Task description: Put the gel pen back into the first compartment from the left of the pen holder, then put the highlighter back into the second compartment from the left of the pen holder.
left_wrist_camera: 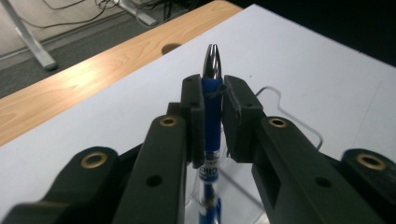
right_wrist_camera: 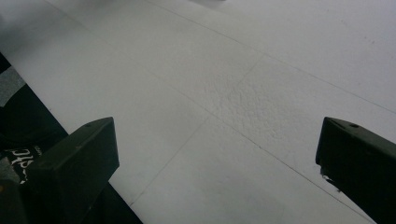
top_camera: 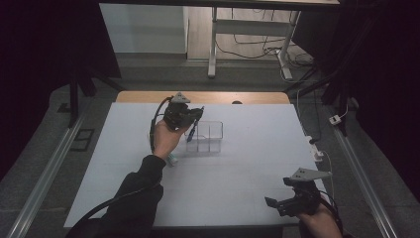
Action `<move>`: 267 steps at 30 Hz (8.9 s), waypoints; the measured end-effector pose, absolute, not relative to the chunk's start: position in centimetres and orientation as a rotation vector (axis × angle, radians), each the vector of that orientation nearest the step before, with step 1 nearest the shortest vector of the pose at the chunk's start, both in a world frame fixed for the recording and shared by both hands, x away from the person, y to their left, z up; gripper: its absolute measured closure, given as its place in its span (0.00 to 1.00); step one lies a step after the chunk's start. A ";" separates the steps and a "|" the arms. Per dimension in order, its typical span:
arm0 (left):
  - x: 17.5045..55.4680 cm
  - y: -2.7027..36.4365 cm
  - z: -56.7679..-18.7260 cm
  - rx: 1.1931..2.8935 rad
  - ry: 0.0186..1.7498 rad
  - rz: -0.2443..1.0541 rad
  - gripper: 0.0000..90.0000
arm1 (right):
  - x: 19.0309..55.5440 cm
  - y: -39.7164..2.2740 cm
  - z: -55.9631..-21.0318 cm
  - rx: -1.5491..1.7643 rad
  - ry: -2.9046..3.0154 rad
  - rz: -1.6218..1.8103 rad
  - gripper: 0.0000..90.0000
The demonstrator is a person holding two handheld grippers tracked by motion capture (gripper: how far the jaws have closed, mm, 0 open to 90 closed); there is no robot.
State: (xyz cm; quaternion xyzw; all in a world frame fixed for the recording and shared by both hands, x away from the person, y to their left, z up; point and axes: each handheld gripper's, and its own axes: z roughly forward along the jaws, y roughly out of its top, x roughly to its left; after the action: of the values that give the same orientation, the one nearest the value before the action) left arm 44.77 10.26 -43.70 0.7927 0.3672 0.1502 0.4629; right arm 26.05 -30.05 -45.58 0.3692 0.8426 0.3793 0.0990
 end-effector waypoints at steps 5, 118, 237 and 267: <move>44.6 11.2 -43.4 1.945 0.919 0.349 0.73 | 26.1 -30.0 -45.6 1.089 2.495 1.127 0.00; 40.2 22.3 -50.1 2.156 1.242 0.387 0.98 | 26.1 -29.6 -45.7 1.067 2.525 1.078 0.00; 41.6 31.7 -53.1 1.969 1.662 0.330 0.98 | 26.0 -29.7 -45.7 1.054 2.536 1.089 0.00; 44.0 28.3 -53.3 2.026 1.544 0.293 0.98 | 26.0 -29.7 -45.7 1.055 2.534 1.097 0.00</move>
State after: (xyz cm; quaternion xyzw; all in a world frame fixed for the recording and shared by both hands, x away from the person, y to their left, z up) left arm 44.05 28.28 -53.30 0.7575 0.5773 0.1096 0.2846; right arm 26.04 -29.69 -45.70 0.3555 0.8536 0.3694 0.0927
